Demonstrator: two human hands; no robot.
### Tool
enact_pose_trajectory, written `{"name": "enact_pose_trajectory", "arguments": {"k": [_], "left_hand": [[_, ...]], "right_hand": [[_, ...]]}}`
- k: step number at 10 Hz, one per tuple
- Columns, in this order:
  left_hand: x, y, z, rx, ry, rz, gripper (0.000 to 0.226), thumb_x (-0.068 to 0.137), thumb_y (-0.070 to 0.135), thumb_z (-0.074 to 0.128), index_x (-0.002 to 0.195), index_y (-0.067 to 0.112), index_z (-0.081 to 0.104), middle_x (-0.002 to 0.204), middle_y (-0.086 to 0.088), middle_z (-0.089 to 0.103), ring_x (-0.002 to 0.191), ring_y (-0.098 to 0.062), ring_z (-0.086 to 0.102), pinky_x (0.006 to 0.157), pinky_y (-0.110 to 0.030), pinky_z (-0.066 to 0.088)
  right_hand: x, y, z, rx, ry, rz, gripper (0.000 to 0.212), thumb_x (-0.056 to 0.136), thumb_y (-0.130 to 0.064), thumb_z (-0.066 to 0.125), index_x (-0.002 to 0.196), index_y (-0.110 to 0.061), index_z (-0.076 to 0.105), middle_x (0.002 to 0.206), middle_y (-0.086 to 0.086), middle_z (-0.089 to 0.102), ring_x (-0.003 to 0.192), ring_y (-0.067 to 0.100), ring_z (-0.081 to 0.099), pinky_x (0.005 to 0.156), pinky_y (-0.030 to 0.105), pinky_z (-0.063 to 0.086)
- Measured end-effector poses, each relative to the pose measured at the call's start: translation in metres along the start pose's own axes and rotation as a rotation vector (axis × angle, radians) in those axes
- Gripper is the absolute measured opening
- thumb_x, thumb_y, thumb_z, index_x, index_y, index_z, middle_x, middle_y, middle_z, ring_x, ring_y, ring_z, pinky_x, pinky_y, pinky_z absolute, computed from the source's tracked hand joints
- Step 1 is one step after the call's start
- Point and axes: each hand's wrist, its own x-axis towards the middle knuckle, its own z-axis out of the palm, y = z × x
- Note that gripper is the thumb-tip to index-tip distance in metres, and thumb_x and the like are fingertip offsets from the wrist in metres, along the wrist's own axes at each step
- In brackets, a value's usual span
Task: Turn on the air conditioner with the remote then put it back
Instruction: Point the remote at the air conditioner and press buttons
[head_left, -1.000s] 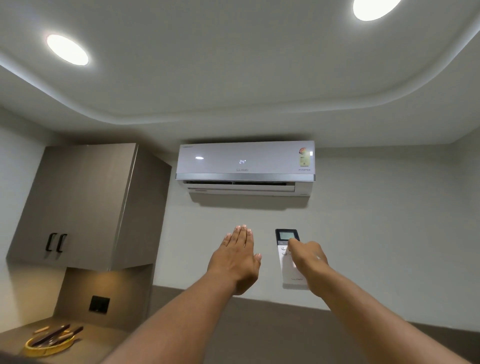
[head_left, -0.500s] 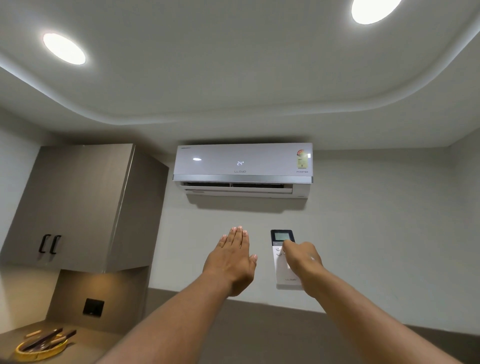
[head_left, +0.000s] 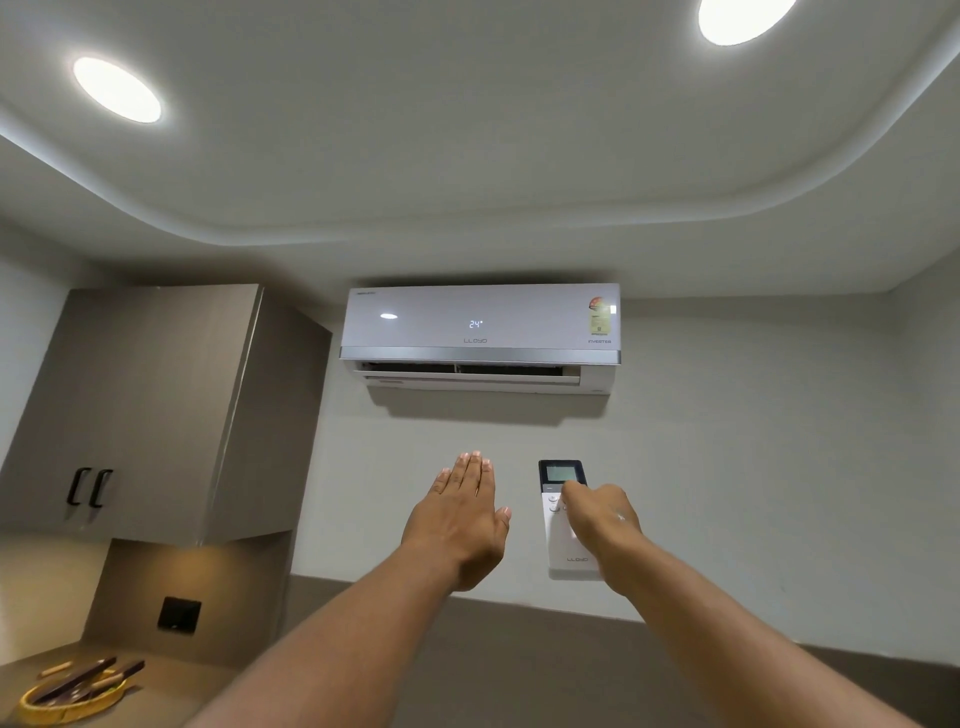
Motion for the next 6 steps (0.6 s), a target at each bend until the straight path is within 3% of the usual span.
{"name": "enact_pose_trajectory", "arguments": {"k": [6], "left_hand": [[0.0006,-0.0014,-0.0053,0.018,-0.001,0.006,0.066,0.1,0.046,0.011,0.152,0.011,-0.01,0.162,-0.007,-0.015,0.147,-0.021,-0.014,0.111,-0.033,-0.01]], "right_hand": [[-0.0015,-0.002,-0.0003,-0.008,-0.003,-0.004,0.016,0.086,-0.017,0.047,0.075,-0.009,0.055,0.073,0.009,0.058,0.058,0.025,0.054,0.05,0.025,0.039]]}}
